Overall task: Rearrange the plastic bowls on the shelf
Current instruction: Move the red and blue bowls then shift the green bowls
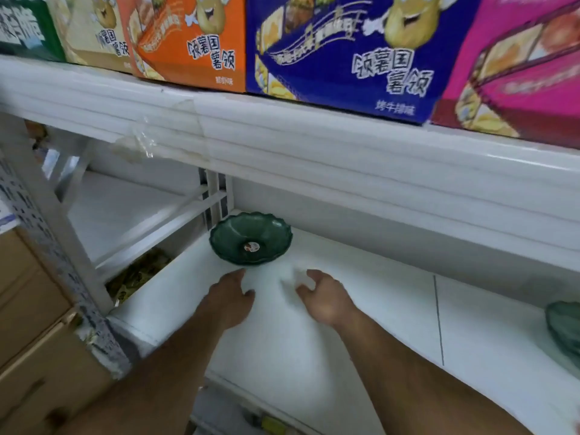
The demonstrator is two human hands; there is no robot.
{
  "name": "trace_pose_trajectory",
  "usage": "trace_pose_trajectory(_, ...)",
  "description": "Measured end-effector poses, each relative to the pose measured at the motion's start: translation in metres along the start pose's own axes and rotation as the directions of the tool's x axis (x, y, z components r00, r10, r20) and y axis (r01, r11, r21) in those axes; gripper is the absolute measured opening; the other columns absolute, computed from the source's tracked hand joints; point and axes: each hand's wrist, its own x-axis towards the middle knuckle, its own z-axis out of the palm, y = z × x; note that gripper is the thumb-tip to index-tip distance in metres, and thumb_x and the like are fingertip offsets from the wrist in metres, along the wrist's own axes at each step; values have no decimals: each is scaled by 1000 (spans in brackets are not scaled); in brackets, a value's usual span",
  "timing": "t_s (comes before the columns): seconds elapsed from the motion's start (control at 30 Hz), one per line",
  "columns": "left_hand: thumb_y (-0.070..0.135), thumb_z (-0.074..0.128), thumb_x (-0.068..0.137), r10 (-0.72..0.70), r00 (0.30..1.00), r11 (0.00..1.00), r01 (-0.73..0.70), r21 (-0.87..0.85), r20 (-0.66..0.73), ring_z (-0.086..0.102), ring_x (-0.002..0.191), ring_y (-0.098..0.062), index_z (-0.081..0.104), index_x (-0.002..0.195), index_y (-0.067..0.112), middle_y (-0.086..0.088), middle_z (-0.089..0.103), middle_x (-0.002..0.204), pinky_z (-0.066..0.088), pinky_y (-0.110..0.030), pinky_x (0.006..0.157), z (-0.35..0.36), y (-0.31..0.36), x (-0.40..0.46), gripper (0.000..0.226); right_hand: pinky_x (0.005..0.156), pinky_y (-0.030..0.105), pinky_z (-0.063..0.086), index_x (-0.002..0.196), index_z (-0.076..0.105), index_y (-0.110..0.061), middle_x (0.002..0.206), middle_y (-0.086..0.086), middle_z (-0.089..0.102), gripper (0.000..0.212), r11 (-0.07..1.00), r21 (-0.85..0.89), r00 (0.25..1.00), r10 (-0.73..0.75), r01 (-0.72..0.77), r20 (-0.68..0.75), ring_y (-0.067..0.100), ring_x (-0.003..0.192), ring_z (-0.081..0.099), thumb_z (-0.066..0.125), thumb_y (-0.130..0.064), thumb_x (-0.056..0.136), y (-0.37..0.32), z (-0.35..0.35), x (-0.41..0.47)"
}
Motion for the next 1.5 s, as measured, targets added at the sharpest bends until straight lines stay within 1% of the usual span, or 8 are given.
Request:
trace_pose_trajectory(0.1,48,39,99,72,993,948,-96,303,90,22,150,-26,13,158,25,-2,13,167,20,-41,121,13,34,-42,69,122,43,18,156,27,-16,164,10,27,72,917,-391,997,-67,76,36,32,152,19,35,-57,97,36,-27,-48)
trace_pose_trajectory(0.17,50,35,100,96,984,901,-150,407,151,18,151,-27,9,159,26,-2,7,168,18,-42,120,24,60,-67,68,122,49,16,156,24,-15,165,11,23,73,864,-499,998,-49,67,48,33,153,12,31,-57,97,57,-47,-81)
trace_pose_trajectory(0.27,51,33,100,151,964,827,-244,506,217,16,151,-28,8,159,25,-2,5,168,19,-44,119,43,102,-103,69,124,50,8,158,16,-14,168,10,13,74,838,-546,999,14,12,43,32,155,2,29,-55,99,83,-77,-128)
trace_pose_trajectory(0.53,51,35,99,307,900,745,-429,511,309,20,150,-27,14,158,26,-1,11,167,24,-43,118,80,179,-162,68,124,49,8,159,14,-13,168,11,11,74,849,-492,982,168,-191,-90,31,155,4,29,-55,100,132,-122,-226)
trace_pose_trajectory(0.67,51,37,98,387,848,709,-525,471,362,22,150,-27,17,158,26,-1,14,167,26,-42,116,96,198,-182,67,123,49,16,157,22,-13,166,12,21,74,847,-435,951,242,-304,-193,32,153,13,32,-57,98,148,-134,-266)
trace_pose_trajectory(0.9,51,36,98,453,777,686,-617,385,438,23,149,-28,17,158,27,0,16,166,28,-44,115,125,220,-222,67,122,50,19,154,27,-12,164,13,26,74,797,-393,885,366,-458,-288,34,151,19,34,-59,97,174,-151,-333)
trace_pose_trajectory(1.2,50,36,99,531,706,634,-698,333,468,24,148,-28,18,157,27,0,17,166,28,-43,115,166,276,-277,66,122,48,20,157,23,-14,166,13,22,77,758,-324,814,450,-566,-368,33,152,19,34,-60,96,233,-188,-405)
trace_pose_trajectory(1.5,49,40,97,541,722,664,-682,307,431,29,146,-28,21,157,29,0,22,165,30,-43,113,243,359,-355,65,118,50,29,155,26,-13,161,14,32,85,776,-270,802,454,-570,-388,34,147,29,32,-66,89,333,-251,-478)
